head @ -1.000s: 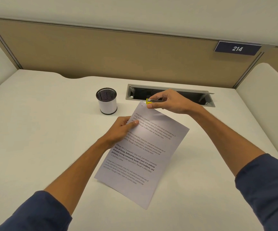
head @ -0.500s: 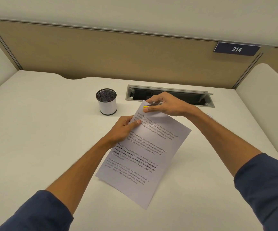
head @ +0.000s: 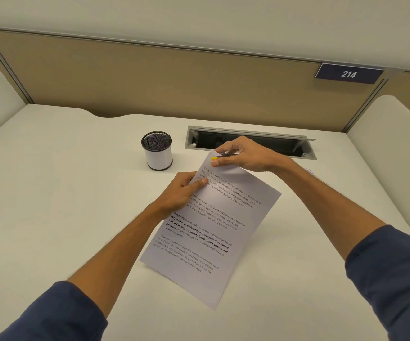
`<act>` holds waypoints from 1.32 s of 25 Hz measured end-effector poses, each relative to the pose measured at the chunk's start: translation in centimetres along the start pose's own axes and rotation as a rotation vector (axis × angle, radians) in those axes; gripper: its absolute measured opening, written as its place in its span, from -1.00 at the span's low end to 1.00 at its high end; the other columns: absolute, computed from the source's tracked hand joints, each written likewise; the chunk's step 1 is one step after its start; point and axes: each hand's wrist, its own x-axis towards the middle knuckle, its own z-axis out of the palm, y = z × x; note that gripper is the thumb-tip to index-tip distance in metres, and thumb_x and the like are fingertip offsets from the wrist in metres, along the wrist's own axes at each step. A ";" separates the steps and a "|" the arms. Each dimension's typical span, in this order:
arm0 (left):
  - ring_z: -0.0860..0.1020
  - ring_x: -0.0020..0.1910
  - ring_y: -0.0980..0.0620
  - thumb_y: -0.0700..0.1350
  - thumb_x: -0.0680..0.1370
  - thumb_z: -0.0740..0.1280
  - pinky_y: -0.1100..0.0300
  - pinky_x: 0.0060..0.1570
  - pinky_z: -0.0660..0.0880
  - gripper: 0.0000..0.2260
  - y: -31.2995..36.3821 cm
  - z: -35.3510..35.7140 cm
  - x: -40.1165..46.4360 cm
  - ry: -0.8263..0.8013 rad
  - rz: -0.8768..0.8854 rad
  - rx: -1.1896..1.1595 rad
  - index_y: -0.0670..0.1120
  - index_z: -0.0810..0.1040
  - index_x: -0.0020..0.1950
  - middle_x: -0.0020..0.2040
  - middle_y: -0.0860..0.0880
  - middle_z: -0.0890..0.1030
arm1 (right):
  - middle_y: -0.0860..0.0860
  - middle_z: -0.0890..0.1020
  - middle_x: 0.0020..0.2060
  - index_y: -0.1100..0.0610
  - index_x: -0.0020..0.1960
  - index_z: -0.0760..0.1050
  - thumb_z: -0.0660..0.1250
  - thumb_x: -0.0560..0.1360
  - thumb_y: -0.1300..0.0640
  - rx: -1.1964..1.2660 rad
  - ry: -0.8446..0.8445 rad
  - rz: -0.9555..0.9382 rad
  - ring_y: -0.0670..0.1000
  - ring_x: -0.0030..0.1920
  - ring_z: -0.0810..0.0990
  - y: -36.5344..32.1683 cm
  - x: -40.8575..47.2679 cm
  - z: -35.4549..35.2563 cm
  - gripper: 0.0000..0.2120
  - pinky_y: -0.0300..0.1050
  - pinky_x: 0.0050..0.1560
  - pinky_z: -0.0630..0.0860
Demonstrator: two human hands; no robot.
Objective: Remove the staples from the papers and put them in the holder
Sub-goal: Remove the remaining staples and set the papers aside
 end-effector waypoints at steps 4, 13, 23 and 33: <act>0.69 -0.07 -0.18 -0.02 0.64 0.23 -0.20 0.01 0.60 -0.76 -0.1 0.1 0.0 -0.004 -0.012 0.001 -0.10 0.58 0.19 0.03 -0.10 0.71 | -0.10 0.65 0.09 0.06 0.13 0.64 0.43 0.44 -0.04 0.024 0.009 -0.005 -0.22 0.06 0.58 0.0 0.1 -0.1 -0.69 -0.40 0.01 0.46; 0.70 -0.10 -0.15 -0.03 0.65 0.22 -0.12 -0.03 0.63 -0.79 0.1 0.3 0.0 0.011 0.006 0.006 -0.09 0.59 0.15 0.00 -0.09 0.71 | -0.07 0.70 -0.03 0.02 0.05 0.68 0.40 0.46 -0.09 0.063 -0.020 -0.020 -0.05 0.02 0.64 -0.4 -0.3 0.2 -0.75 -0.28 0.03 0.51; 0.70 -0.13 -0.13 -0.03 0.65 0.23 0.00 -0.12 0.65 -0.80 0.6 0.6 -0.2 0.019 0.014 -0.027 -0.09 0.59 0.11 -0.05 -0.08 0.72 | -0.05 0.71 -0.07 0.04 -0.03 0.70 0.46 0.43 -0.01 0.124 0.101 -0.031 -0.04 0.11 0.63 -0.4 -0.3 0.7 -0.82 -0.40 -0.04 0.48; 0.70 -0.11 -0.15 -0.06 0.65 0.23 -0.03 -0.08 0.64 -0.80 0.2 0.5 -0.2 0.032 0.017 -0.072 -0.10 0.60 0.13 -0.03 -0.09 0.72 | -0.04 0.71 -0.06 0.03 0.00 0.69 0.47 0.42 -0.05 0.090 0.086 -0.016 -0.01 0.03 0.63 -0.7 -0.3 1.1 -0.78 -0.28 0.05 0.50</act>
